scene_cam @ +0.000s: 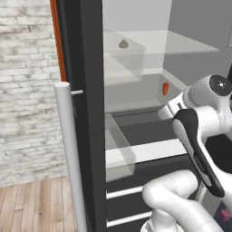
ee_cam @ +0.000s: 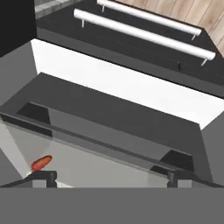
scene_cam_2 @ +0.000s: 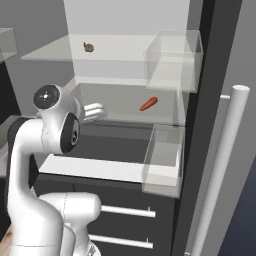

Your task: Retrieve the bottle and the shaker from the cabinet and place them next to the mixing bowl on the counter. Then add garlic from the fridge to the mixing bowl.

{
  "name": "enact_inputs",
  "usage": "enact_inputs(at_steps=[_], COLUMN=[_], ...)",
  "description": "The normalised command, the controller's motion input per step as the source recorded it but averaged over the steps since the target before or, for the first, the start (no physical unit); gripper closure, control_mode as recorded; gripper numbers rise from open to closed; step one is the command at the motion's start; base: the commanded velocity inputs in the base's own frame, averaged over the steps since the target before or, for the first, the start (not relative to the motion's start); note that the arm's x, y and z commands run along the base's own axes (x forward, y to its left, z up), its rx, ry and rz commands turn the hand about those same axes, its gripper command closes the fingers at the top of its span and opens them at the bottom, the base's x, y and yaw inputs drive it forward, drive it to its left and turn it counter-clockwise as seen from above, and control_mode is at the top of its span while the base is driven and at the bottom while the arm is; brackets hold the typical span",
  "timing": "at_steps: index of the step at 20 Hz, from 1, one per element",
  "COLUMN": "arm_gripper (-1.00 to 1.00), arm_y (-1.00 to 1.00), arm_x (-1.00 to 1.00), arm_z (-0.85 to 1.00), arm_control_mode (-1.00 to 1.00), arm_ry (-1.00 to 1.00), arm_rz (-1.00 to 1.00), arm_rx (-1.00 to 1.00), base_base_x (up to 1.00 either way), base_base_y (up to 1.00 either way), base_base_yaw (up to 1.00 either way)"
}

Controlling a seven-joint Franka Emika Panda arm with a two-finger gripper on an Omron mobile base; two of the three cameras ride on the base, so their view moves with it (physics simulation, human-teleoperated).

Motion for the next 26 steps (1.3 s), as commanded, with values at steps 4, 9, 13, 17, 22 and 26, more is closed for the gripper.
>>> enact_inputs(at_steps=[4, 9, 13, 17, 22, 26], arm_gripper=[-1.0, -1.0, -1.0, -1.0, -1.0, -1.0], arm_y=[0.05, 0.09, 0.09, 0.06, 0.03, 0.01], arm_x=[0.0, 0.0, -0.01, -0.08, -0.03, 0.0], arm_z=[0.65, 0.84, 0.69, 0.47, 0.32, 0.22], arm_control_mode=[-1.0, -1.0, -1.0, -1.0, -1.0, -1.0], arm_ry=[-0.1, 0.01, 0.01, -0.07, -0.06, -0.32], arm_rz=[-0.12, -0.06, 0.0, 0.0, -0.04, -0.01], arm_rx=[0.05, 0.19, 0.23, 0.14, 0.08, 0.02], base_base_x=[0.0, 0.0, 0.0, 0.0, 0.0, 0.0], base_base_y=[0.0, 0.0, 0.0, 0.0, 0.0, 0.0], base_base_yaw=[0.0, 0.0, 0.0, 0.0, 0.0, 0.0])
